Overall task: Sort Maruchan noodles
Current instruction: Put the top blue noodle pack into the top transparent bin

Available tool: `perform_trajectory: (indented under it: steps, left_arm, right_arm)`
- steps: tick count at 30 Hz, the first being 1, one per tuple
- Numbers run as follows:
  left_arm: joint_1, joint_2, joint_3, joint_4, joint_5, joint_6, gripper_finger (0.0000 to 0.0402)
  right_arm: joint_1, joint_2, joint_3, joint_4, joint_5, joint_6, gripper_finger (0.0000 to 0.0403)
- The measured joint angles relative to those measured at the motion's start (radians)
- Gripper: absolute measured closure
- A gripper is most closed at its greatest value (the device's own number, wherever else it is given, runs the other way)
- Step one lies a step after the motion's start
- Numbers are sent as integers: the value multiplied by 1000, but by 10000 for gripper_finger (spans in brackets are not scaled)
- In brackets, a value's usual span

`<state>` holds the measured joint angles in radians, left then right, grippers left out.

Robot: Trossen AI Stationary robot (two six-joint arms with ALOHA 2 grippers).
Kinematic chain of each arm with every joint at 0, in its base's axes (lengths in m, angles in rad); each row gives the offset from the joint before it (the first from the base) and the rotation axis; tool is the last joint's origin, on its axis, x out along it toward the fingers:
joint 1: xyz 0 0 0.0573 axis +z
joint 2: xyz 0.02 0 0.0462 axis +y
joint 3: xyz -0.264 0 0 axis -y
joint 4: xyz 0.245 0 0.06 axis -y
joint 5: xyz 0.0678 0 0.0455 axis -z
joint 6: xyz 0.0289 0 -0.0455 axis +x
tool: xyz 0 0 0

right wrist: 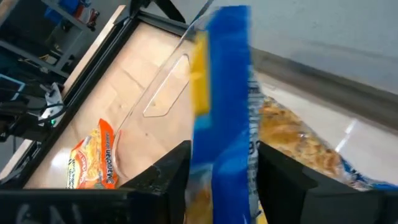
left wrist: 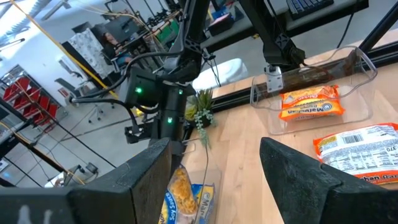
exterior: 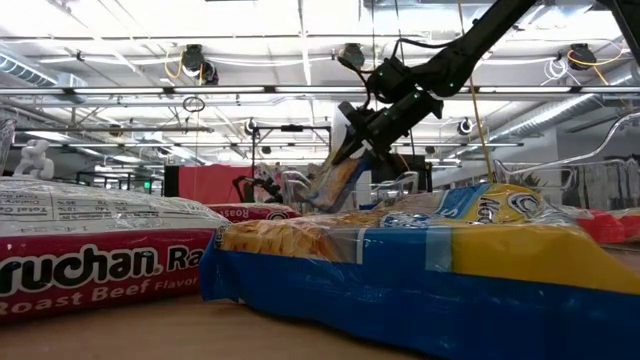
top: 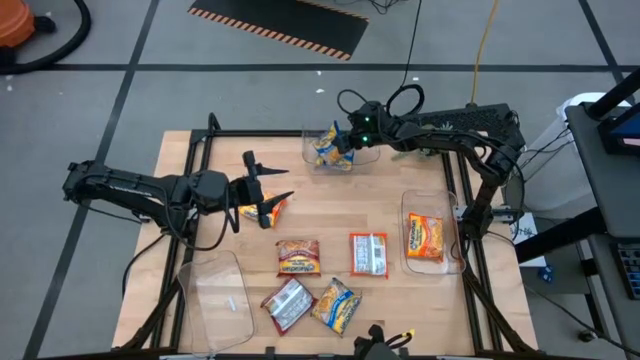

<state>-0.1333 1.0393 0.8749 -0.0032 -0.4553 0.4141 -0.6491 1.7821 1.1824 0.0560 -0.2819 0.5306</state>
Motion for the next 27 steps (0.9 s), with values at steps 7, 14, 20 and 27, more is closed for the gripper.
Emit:
perform_trajectory:
  steps: [7, 14, 20, 27]
  left_arm:
    - [0, 0, 0, 0, 0, 0, 151]
    - [0, 0, 0, -1, 0, -16, 151]
    - [0, 0, 0, -1, 0, -18, 151]
    - [-15, 0, 0, -2, 0, -43, 151]
  right_arm:
    - [0, -1, 0, -17, 26, -48, 206]
    - [0, -39, 0, -64, 51, -146, 196]
    - [0, -108, 0, -170, 103, -189, 195]
    - [8, -178, 0, -300, 103, -248, 200]
